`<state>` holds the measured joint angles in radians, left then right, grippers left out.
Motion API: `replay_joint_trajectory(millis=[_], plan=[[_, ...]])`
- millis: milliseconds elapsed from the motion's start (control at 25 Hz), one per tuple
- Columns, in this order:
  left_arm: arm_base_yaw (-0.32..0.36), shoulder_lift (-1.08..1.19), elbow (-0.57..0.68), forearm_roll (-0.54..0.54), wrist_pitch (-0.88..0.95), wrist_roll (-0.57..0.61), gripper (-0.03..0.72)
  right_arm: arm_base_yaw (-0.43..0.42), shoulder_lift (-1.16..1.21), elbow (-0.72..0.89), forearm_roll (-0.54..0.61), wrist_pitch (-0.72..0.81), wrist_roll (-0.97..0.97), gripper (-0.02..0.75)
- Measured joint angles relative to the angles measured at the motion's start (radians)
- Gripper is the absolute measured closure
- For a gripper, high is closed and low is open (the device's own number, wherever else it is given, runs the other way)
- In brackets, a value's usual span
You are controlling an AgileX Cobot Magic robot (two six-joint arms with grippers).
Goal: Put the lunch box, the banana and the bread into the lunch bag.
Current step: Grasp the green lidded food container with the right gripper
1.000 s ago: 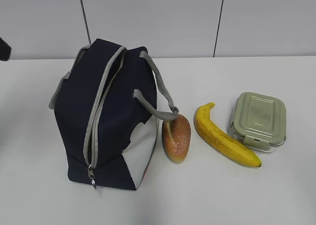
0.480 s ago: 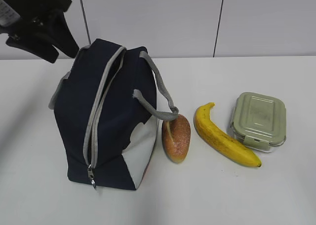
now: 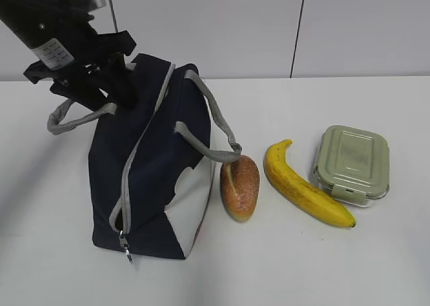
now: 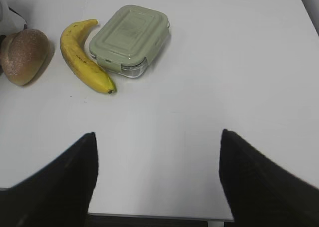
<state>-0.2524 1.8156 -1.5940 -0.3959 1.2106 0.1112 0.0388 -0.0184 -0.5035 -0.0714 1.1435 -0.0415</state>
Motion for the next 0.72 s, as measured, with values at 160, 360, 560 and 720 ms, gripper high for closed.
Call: replay_joint_trajectory(millis=[160,360,560,720], plan=[[-0.007,0.003,0.000,-0.006,0.000,0.000,0.377,0.000,0.000,0.000,0.000,0.000,0.000,0.177],[-0.007,0.005,0.000,-0.006,0.004,0.000,0.634,0.000,0.000,0.000,0.000,0.000,0.000,0.177],[-0.007,0.005,0.000,-0.021,0.004,0.000,0.687,0.000,0.000,0.000,0.000,0.000,0.000,0.177],[-0.007,0.005,0.000,-0.066,0.005,0.000,0.687,0.000,0.000,0.000,0.000,0.000,0.000,0.177]])
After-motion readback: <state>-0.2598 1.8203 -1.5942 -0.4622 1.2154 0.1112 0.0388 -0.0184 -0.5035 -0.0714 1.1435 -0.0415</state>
